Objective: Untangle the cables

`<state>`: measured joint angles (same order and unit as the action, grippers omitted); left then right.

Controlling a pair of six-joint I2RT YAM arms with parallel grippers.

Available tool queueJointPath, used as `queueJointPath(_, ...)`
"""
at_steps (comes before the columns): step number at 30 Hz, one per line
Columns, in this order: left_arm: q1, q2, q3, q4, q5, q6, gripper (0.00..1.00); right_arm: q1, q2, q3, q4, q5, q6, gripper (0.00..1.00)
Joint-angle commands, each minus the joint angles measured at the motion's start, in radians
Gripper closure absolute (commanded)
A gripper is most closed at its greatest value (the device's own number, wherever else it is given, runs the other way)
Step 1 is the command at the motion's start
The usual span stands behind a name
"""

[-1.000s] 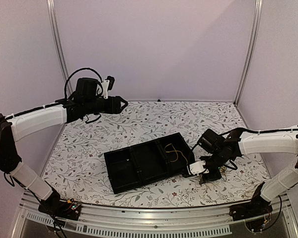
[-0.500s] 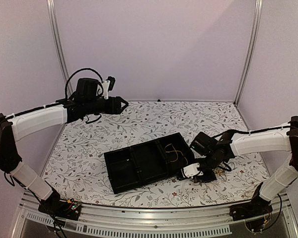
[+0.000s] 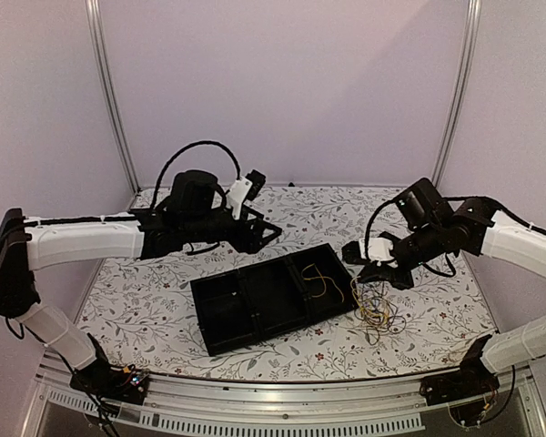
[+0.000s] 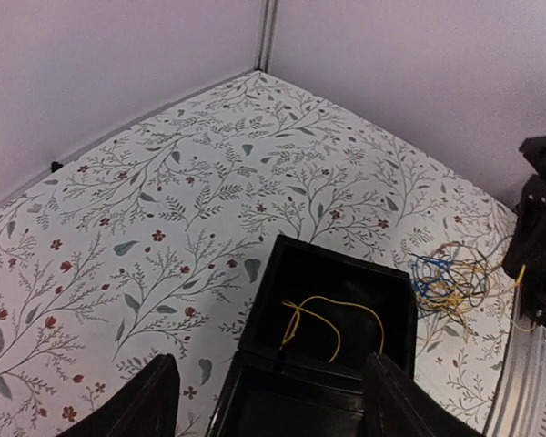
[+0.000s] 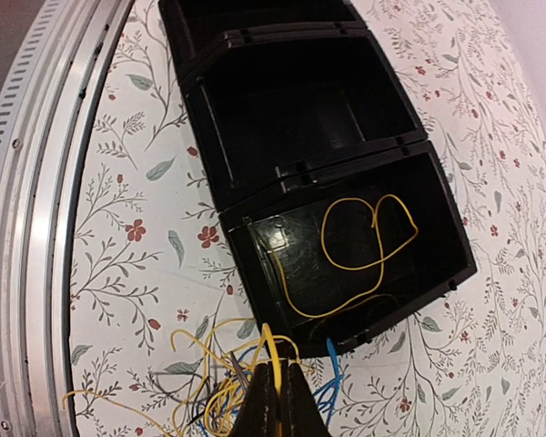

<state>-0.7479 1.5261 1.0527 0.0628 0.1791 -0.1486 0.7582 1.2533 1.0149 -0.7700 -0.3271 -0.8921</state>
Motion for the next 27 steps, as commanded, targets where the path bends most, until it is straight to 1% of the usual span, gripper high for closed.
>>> queueJointPath(1, -0.185, 0.033, -0.038, 0.155, -0.007, 0.068, 0.29, -0.108, -0.081, 0.031, -0.095, -0.128, 0.034, 1.0)
queueJointPath(5, -0.335, 0.13, -0.066, 0.384, -0.064, 0.05, 0.29, -0.178, -0.154, -0.018, -0.1, -0.148, 0.057, 1.0)
queueJointPath(7, -0.373, 0.221, -0.045, 0.473, -0.07, 0.016, 0.29, -0.221, -0.187, -0.028, -0.1, -0.163, 0.071, 1.0)
queueJointPath(12, -0.443, 0.441, 0.079, 0.732, -0.124, -0.029, 0.28, -0.331, -0.253, -0.032, -0.097, -0.266, 0.126, 1.0)
queueJointPath(14, -0.462, 0.528, 0.153, 0.799, -0.168, -0.033, 0.27, -0.345, -0.275, -0.039, -0.092, -0.28, 0.148, 1.0)
queueJointPath(17, -0.482, 0.616, 0.224, 0.875, -0.237, -0.048, 0.27, -0.352, -0.292, -0.052, -0.103, -0.283, 0.157, 1.0)
queueJointPath(19, -0.489, 0.634, 0.231, 0.924, -0.274, -0.056, 0.29, -0.355, -0.296, -0.06, -0.117, -0.276, 0.157, 1.0)
queueJointPath(21, -0.49, 0.629, 0.223, 0.96, -0.271, -0.048, 0.31, -0.36, -0.303, -0.061, -0.119, -0.263, 0.15, 1.0)
queueJointPath(23, -0.491, 0.621, 0.232, 0.956, -0.256, -0.027, 0.35, -0.365, -0.315, -0.063, -0.118, -0.262, 0.15, 1.0)
queueJointPath(25, -0.489, 0.621, 0.265, 0.92, -0.215, -0.004, 0.39, -0.366, -0.317, -0.064, -0.115, -0.26, 0.151, 1.0)
queueJointPath(27, -0.487, 0.634, 0.301, 0.872, -0.189, 0.007, 0.46, -0.368, -0.318, -0.069, -0.106, -0.262, 0.154, 1.0)
